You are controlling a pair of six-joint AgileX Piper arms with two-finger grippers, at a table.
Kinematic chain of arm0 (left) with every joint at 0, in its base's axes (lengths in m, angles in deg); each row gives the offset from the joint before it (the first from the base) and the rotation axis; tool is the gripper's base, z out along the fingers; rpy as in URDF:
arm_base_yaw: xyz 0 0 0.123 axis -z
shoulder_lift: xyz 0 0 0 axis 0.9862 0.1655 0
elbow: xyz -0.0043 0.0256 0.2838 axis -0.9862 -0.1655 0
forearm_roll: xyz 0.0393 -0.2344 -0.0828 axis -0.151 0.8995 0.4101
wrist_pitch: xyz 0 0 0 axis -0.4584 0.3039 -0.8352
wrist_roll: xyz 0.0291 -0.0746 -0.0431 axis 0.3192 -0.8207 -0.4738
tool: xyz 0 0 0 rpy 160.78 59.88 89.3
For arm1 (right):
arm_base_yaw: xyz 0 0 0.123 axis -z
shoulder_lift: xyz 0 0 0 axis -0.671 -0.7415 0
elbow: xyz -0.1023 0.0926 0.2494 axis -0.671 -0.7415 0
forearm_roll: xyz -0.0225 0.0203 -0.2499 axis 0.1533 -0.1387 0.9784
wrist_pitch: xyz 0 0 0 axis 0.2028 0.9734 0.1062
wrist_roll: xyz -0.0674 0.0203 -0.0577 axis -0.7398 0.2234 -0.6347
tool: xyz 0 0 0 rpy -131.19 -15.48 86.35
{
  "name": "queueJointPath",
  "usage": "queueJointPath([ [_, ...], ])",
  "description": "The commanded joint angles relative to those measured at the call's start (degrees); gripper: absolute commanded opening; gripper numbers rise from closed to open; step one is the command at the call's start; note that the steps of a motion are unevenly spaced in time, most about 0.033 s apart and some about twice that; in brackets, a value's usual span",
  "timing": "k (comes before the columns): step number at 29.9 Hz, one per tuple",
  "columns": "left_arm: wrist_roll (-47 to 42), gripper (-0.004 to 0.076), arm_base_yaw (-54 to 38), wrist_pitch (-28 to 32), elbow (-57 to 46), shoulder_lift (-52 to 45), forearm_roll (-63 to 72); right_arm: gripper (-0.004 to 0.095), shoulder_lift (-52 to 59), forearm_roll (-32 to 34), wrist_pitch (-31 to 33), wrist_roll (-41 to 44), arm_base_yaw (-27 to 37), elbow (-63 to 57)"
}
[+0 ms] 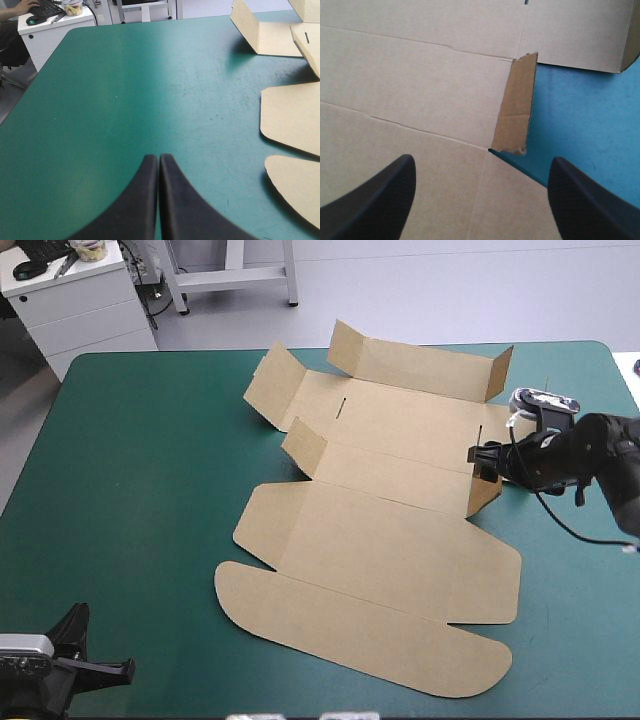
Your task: Fold the box
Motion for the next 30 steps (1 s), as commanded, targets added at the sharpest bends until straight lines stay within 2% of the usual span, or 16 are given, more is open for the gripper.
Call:
queueJointPath([
  [1, 0.1, -0.0010, -0.1, 4.3, 1.4, -0.7, 0.5, 0.0745, -5.3, -0.9, 2.4, -1.4, 2.2, 6.3],
  [6, 0.1, -0.0010, -0.1, 4.3, 1.4, -0.7, 0.5, 0.0770, -12.4, -1.4, 5.1, -2.8, 2.9, 10.6],
  [17, 0.1, -0.0010, -0.1, 4.3, 1.4, -0.7, 0.5, 0.0751, -20.6, -3.7, 4.4, -5.1, 2.9, 11.3],
  [20, 0.1, -0.0010, -0.1, 4.3, 1.4, -0.7, 0.5, 0.0620, -21.5, -4.5, 4.6, -5.2, 2.9, 11.3],
  [23, 0.1, -0.0010, -0.1, 4.3, 1.4, -0.7, 0.5, 0.0303, -21.5, -4.6, 4.8, -5.2, 2.9, 11.3],
  [24, 0.1, -0.0010, -0.1, 4.3, 1.4, -0.7, 0.5, 0.0130, -21.5, -4.6, 4.8, -5.2, 2.9, 11.4],
  [25, 0.1, -0.0010, -0.1, 4.3, 1.4, -0.7, 0.5, 0.0014, -21.5, -4.6, 4.8, -5.2, 2.9, 11.4],
  [30, 0.1, -0.0010, -0.1, 4.3, 1.4, -0.7, 0.5, -0.0003, -21.5, -4.7, 5.0, -7.2, 2.9, 11.6],
])
